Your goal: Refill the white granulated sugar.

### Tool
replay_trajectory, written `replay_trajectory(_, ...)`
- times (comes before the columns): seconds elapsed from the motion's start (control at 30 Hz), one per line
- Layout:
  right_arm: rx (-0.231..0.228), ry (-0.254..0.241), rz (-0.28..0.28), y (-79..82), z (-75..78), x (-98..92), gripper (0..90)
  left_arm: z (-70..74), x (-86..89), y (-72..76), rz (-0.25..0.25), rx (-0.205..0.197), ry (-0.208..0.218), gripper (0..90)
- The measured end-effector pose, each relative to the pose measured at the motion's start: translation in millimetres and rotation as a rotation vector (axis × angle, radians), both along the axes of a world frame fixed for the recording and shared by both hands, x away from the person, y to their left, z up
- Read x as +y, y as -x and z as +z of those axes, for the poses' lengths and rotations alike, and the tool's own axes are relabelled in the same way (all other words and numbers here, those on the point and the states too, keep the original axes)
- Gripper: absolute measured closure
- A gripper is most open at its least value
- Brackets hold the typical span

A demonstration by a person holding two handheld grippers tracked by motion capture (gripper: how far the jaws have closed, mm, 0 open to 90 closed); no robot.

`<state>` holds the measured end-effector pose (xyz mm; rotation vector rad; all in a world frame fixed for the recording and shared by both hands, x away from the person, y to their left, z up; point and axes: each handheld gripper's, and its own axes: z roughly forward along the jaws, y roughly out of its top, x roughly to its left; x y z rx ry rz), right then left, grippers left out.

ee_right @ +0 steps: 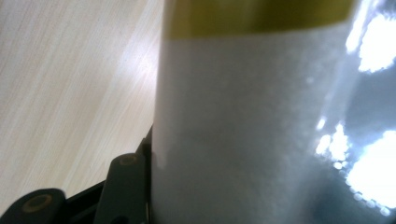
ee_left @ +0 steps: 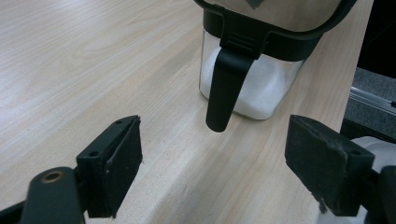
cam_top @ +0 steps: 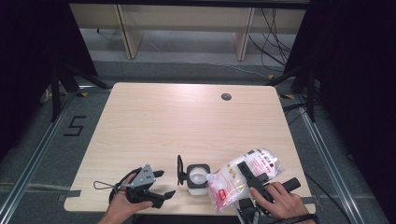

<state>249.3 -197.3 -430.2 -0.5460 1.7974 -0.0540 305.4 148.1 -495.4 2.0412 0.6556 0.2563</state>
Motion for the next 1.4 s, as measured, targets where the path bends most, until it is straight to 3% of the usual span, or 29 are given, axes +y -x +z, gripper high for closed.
replay_trajectory(0.03,-0.009,0.032,0.030,-1.7,2.3,1.6,51.8,-0.2,-0.3,0.4,0.005,0.000,0.004,18.7)
replay_trajectory(0.17,-0.003,0.021,0.017,-0.8,1.8,0.7,51.9,-0.1,0.1,-0.3,-0.003,-0.002,-0.002,18.7)
replay_trajectory(0.27,-0.010,0.047,0.028,-1.1,3.8,1.4,51.9,0.0,0.0,-0.3,-0.006,-0.006,-0.002,18.7)
replay_trajectory(0.3,-0.003,0.019,0.012,-0.4,1.9,0.4,51.9,0.0,0.1,-0.5,-0.006,-0.008,-0.004,18.7)
replay_trajectory(0.37,-0.008,0.040,0.027,-1.4,2.7,1.7,52.0,-0.1,0.0,-0.2,-0.002,-0.005,-0.003,18.7)
replay_trajectory(0.53,-0.006,0.023,0.020,-0.9,1.0,1.8,52.0,-0.1,0.1,-0.4,-0.002,-0.005,-0.003,18.7)
replay_trajectory(0.67,-0.008,0.042,0.032,-1.4,2.9,1.7,52.0,-0.1,0.0,-0.3,-0.002,-0.005,-0.003,18.7)
replay_trajectory(0.8,-0.001,0.050,0.012,-0.5,3.8,0.7,52.1,0.1,0.4,-0.9,-0.012,-0.012,-0.007,18.7)
replay_trajectory(0.83,-0.002,0.032,0.010,-0.6,2.4,0.5,52.1,0.1,0.5,-1.1,-0.013,-0.013,-0.008,18.7)
replay_trajectory(0.87,-0.008,0.049,0.008,-0.2,3.4,0.6,52.1,0.0,0.2,-0.5,-0.004,-0.004,-0.003,18.7)
replay_trajectory(0.9,-0.008,0.035,0.023,-1.1,2.2,1.6,52.1,-0.1,0.0,0.1,0.002,0.003,0.001,18.7)
replay_trajectory(1.0,-0.004,0.055,0.031,-1.4,4.2,1.7,52.1,-0.2,-0.2,0.5,0.008,0.002,0.005,18.7)
replay_trajectory(1.03,-0.003,0.040,0.030,-1.4,2.8,1.7,52.1,0.1,0.4,-0.5,-0.002,-0.011,-0.003,18.7)
replay_trajectory(1.4,-0.008,0.033,0.021,-1.0,1.6,1.7,52.3,-0.2,-0.2,0.4,0.006,0.000,0.003,18.7)
